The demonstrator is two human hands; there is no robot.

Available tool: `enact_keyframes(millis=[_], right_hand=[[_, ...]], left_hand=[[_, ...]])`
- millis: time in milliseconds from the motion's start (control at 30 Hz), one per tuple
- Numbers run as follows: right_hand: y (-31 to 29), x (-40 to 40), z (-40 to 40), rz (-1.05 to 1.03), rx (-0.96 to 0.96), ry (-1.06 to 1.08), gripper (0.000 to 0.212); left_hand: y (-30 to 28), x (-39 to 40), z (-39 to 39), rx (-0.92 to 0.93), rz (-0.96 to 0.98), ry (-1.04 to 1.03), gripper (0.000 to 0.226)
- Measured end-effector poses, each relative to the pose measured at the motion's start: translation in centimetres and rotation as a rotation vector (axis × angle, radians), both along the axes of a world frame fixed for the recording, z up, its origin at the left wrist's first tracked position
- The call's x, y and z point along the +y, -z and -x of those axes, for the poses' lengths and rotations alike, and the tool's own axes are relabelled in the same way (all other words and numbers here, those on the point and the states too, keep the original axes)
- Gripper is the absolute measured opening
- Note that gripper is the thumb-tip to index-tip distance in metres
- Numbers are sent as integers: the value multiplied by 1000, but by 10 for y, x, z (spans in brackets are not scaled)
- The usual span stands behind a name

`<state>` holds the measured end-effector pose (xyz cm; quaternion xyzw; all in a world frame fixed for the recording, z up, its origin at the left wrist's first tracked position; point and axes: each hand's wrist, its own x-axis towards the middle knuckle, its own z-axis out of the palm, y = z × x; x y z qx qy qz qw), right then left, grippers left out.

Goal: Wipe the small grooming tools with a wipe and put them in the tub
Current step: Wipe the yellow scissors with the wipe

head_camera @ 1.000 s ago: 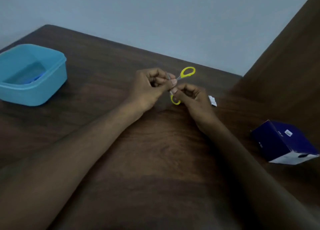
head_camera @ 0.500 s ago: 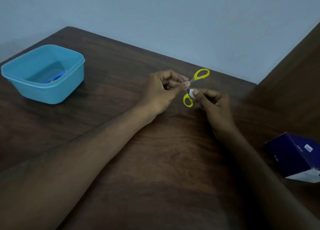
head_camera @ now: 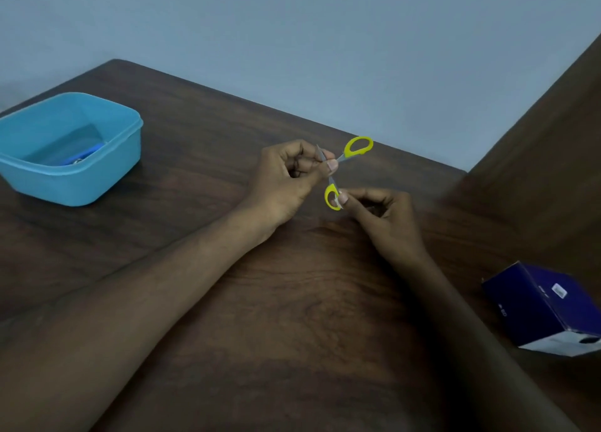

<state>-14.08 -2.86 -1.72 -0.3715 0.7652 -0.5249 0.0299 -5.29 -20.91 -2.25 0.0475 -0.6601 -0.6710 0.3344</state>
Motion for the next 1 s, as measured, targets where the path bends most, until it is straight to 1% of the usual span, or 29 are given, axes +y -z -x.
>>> enact_keyframes(millis=[67,133,233,400,567,633,800,1000], right_hand=[[-1,-4,-2,78,-13,-10,10],[-1,-7,-5,106,-14,-25,9],[-1,-6,-5,49,-24,-40,9],[-4,2,-1,-41,-55,-92,16],[-5,8,-2,-150,16,-171,13],[-4,6,-4,-129,22,-161,14],[-12,4,-8,-52,-15,-140,14],[-15,5,-8,106,-178,-54,23]], left_hand=[[-1,4,-1,3,29,33,10],[-2,6,-2,11,35,54,14],[-2,4,0,27,21,42,21],[0,3,2,35,23,15,8],[3,8,0,17,95,39,8],[2,7,0,24,84,38,7],[-5,8,-1,28,-48,18,12],[-9,11,-2,67,-162,25,7]])
